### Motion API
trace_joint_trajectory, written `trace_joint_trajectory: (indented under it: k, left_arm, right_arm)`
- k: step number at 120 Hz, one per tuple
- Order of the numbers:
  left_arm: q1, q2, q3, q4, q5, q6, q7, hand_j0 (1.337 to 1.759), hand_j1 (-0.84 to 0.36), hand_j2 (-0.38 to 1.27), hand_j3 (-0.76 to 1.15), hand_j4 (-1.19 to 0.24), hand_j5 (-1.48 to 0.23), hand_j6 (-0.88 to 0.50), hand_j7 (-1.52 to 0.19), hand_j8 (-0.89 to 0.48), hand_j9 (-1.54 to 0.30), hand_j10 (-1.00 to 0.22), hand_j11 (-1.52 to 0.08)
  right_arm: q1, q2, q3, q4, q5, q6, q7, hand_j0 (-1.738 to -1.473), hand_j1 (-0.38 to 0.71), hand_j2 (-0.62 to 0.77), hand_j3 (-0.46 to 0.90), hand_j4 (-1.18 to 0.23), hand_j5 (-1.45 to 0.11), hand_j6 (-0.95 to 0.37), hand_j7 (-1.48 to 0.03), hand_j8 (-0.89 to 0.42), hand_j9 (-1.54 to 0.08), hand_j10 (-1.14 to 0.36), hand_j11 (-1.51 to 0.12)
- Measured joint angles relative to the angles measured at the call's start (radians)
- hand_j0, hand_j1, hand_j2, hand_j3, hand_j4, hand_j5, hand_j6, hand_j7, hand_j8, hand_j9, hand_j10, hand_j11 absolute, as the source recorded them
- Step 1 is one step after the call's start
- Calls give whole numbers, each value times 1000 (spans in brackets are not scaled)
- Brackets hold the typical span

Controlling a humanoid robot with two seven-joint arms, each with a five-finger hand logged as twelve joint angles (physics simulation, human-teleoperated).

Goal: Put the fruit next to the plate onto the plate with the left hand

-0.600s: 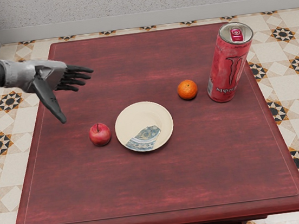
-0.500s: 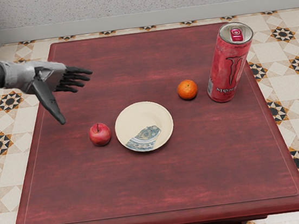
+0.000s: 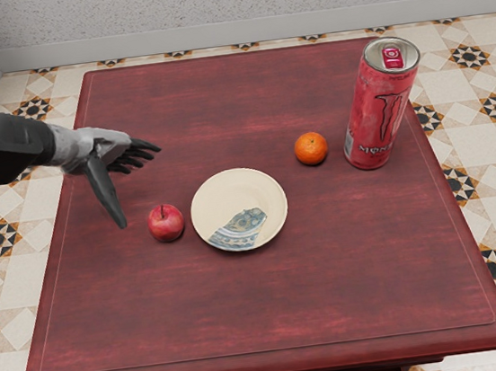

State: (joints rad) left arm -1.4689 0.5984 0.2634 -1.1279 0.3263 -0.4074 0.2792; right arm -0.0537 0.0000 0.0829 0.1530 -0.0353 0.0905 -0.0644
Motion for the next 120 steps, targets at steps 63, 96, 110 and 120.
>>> trace_joint_trajectory:
  k: [63, 96, 110, 120]
  left_arm:
    - [-48, -34, 157, -261, -66, 590, -16, 1658, 228, 21, 0, -103, -132, -103, -132, -103, -132, -102, -132]
    - [-30, -58, 162, -375, -79, 794, -62, 1658, 265, 15, 0, -71, -92, -71, -91, -71, -91, -71, -91]
    - [-19, -66, 163, -410, -100, 795, -72, 1658, 290, 10, 0, -50, -65, -50, -64, -50, -64, -50, -64]
    - [8, -66, 165, -423, -118, 802, -75, 1658, 260, 16, 0, -75, -97, -75, -97, -76, -97, -75, -97]
  right_arm:
    - [0, 0, 0, 0, 0, 0, 0, -1658, -349, 0, 0, 0, 0, 0, 0, 0, 0, 0, 0]
    - [0, 0, 0, 0, 0, 0, 0, -1658, -349, 0, 0, 0, 0, 0, 0, 0, 0, 0, 0]
    - [0, 0, 0, 0, 0, 0, 0, -1658, -349, 0, 0, 0, 0, 0, 0, 0, 0, 0, 0]
    - [0, 0, 0, 0, 0, 0, 0, -1658, -349, 0, 0, 0, 0, 0, 0, 0, 0, 0, 0]
